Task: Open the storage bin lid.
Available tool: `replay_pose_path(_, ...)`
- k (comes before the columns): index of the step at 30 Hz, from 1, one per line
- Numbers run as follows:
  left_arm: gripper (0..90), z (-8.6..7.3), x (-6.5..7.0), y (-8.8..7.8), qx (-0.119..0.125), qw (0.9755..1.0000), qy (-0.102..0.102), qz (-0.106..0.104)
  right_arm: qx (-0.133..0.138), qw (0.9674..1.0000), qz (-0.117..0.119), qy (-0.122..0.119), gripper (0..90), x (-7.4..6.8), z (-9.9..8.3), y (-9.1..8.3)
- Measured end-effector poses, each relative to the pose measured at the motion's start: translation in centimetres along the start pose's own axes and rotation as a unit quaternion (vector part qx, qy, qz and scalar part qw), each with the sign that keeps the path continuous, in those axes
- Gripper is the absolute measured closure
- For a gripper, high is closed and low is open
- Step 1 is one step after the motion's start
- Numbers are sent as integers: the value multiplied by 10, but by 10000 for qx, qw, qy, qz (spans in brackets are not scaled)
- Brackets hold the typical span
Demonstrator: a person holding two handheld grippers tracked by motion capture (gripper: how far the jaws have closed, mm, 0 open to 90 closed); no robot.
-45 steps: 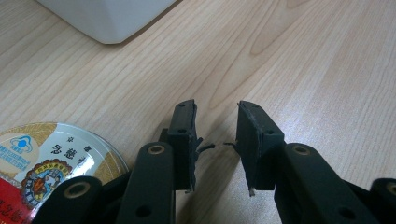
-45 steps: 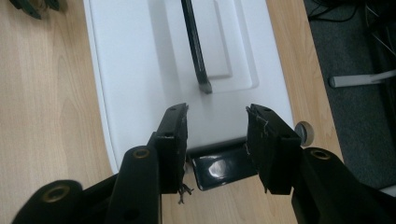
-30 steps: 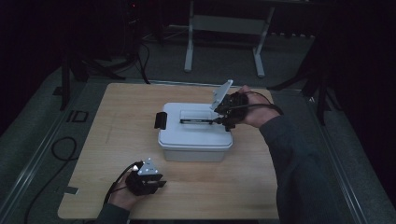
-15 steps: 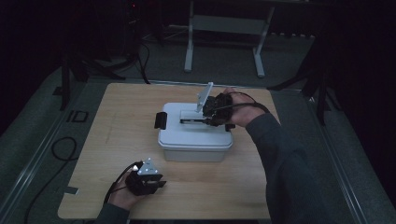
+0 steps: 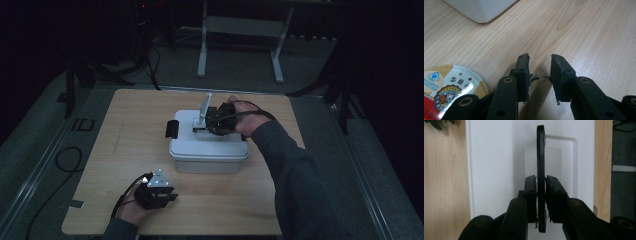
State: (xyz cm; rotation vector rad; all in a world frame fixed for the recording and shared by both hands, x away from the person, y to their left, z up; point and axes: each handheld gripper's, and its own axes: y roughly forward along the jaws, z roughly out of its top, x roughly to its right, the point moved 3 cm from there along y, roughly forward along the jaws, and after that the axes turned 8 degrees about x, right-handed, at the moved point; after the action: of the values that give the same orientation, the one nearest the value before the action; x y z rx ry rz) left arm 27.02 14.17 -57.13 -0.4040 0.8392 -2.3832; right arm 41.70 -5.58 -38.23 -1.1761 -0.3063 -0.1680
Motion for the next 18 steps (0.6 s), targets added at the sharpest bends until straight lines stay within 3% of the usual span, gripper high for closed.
replay_pose_path(12,689,0,0,0,5,10000,-12,-2,-198,9997,67,-98,821,2,8,15)
replay_pose_path(18,690,0,-1,0,11,10000,-23,-20,-233,9993,-85,-269,841,1,9,14)
